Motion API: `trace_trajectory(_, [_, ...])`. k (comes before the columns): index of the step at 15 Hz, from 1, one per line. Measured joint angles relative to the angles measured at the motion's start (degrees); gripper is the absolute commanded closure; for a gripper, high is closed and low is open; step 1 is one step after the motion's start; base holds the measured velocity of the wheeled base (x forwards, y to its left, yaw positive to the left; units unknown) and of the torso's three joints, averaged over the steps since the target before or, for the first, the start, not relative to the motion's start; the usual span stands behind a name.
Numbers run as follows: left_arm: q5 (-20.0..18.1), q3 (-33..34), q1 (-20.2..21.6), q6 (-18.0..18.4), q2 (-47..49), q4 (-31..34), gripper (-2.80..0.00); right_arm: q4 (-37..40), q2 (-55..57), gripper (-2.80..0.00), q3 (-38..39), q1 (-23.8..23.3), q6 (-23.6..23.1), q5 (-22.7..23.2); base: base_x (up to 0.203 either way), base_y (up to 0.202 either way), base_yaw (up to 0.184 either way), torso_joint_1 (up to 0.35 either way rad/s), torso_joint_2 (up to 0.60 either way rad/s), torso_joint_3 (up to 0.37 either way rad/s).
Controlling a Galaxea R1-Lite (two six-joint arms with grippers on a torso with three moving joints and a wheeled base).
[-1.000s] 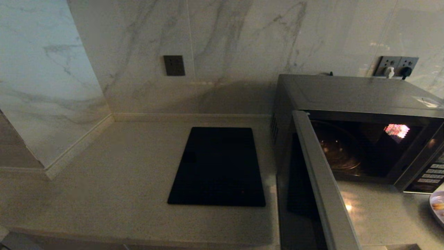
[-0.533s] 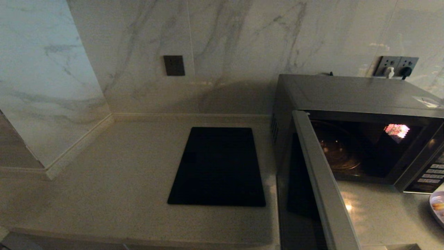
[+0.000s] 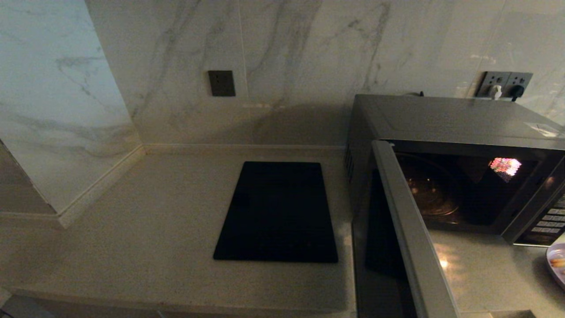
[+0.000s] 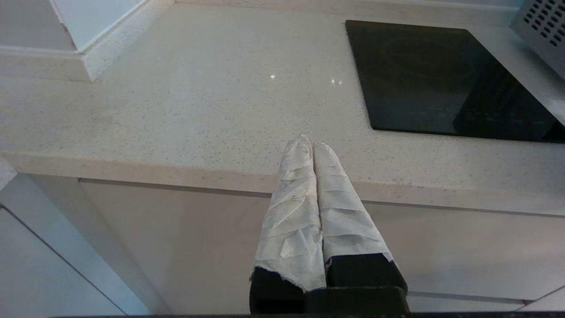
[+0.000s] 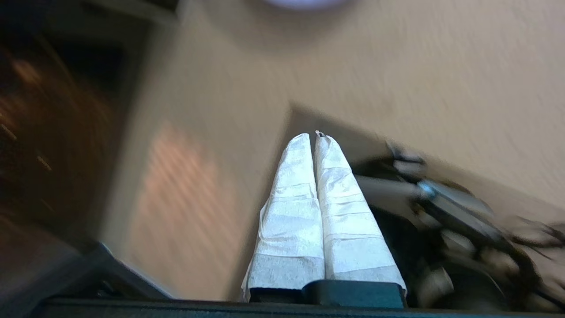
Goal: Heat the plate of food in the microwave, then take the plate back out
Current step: Open the microwave oven
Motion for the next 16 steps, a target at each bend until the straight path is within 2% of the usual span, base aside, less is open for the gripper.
trace_trajectory(3, [0.02, 0.0, 0.0, 0.0, 0.0, 0.0, 0.0, -5.17, 4.21, 0.0, -0.59, -3.61, 0.04, 0.98, 0.0, 0.0, 0.0, 0.0, 0.0, 0.0])
trace_trajectory(4, [0.0, 0.0, 0.0, -0.01, 0.0, 0.0, 0.0, -5.95, 5.35, -2.8, -0.92, -4.68, 0.03, 1.86, 0.0, 0.0, 0.0, 0.0, 0.0, 0.0])
trace_trajectory(6, [0.0, 0.0, 0.0, 0.02, 0.0, 0.0, 0.0, -8.84, 7.6, -2.8, -1.45, -6.46, -0.2, 3.74, 0.0, 0.0, 0.0, 0.0, 0.0, 0.0])
trace_trajectory(9, [0.0, 0.0, 0.0, 0.02, 0.0, 0.0, 0.0, -14.49, 10.18, -2.8, -1.78, -8.54, -0.19, 3.79, 0.0, 0.0, 0.0, 0.0, 0.0, 0.0])
trace_trajectory(16, [0.0, 0.0, 0.0, 0.02, 0.0, 0.0, 0.0, -14.94, 15.37, -2.8, -1.89, -13.3, -0.58, 3.11, 0.0, 0.0, 0.0, 0.0, 0.0, 0.0])
